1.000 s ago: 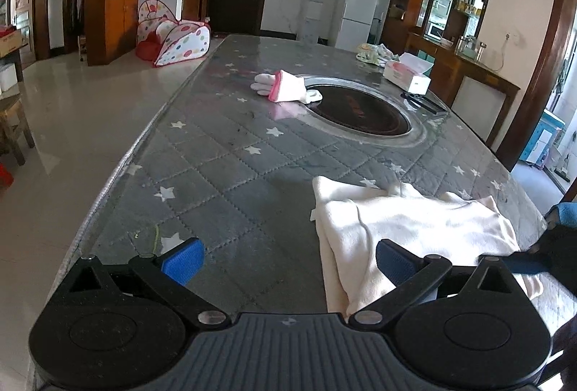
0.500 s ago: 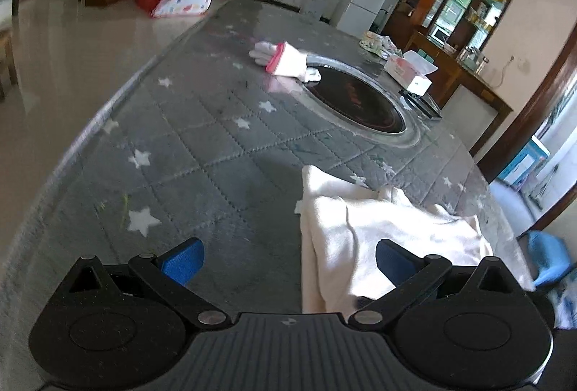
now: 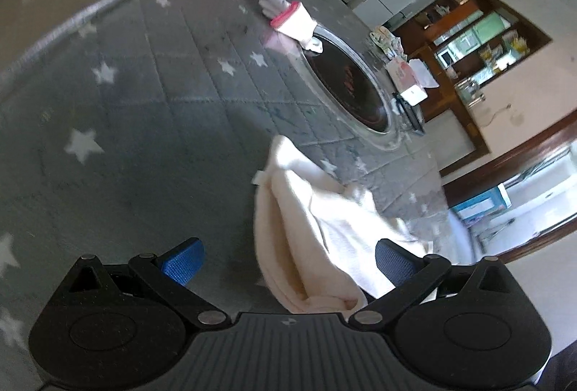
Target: Fold clothes
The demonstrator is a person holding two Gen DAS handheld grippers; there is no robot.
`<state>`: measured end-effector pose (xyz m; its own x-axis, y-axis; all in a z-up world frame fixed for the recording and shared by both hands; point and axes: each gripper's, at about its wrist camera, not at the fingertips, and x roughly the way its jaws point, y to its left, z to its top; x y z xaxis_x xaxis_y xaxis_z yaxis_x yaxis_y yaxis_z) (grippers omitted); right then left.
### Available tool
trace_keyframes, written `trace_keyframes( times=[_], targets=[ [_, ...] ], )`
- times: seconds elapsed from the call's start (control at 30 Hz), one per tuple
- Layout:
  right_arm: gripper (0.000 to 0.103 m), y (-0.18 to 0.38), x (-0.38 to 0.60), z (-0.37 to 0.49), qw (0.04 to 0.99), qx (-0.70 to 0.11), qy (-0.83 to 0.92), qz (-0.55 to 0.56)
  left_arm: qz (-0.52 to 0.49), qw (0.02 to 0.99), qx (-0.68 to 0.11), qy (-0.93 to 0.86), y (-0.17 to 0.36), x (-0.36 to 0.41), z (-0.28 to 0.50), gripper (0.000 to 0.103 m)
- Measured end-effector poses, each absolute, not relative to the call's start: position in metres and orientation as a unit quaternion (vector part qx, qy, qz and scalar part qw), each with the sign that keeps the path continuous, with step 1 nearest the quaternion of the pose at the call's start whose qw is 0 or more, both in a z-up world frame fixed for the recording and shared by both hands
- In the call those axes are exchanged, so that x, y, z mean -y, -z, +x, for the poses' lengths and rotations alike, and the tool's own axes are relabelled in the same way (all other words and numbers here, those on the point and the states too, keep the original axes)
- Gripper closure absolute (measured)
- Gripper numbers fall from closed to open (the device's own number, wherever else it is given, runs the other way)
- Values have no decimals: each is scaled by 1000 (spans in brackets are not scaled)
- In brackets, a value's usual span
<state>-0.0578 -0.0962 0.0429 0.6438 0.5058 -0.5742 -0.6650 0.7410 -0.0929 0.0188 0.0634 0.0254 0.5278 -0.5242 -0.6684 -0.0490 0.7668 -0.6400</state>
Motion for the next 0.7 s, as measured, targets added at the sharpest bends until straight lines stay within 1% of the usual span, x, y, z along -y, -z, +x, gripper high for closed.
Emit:
trace_keyframes(
  times=[0.2, 0.27, 0.3, 0.33, 0.37, 0.4, 0.43, 0.47, 0.57, 0.63, 0.7],
  targets=[
    [89, -49, 105, -64, 897, -259, -332, -133, -356, 782, -480, 177, -14, -47, 29, 20],
    [89, -50, 107, -66, 897, -259, -334, -128, -368, 776, -480, 179, -11, -45, 30, 31],
    [89, -50, 108, -66, 897, -259, -335, -127, -372, 774, -480, 180, -9, -44, 30, 33],
    [89, -49, 109, -67, 897, -259, -336, -125, -375, 772, -480, 180, -8, -44, 30, 39],
    [90, -48, 109, -68, 896, -259, -338, -123, -376, 771, -482, 179, -6, -44, 30, 52],
    [89, -48, 110, -68, 896, -260, -340, -122, -378, 770, -483, 177, -4, -44, 29, 58],
    [89, -47, 111, -69, 895, -262, -340, -119, -380, 769, -484, 174, -2, -45, 29, 67],
    [89, -47, 112, -69, 895, -263, -341, -117, -382, 767, -485, 172, 1, -46, 29, 74],
    [88, -45, 116, -71, 894, -268, -343, -111, -384, 768, -484, 170, 5, -50, 27, 81],
    [87, -44, 119, -72, 893, -271, -344, -106, -381, 770, -482, 171, 5, -50, 26, 82],
    [83, -43, 122, -73, 892, -273, -345, -102, -377, 773, -481, 171, 5, -50, 25, 82]
  ],
)
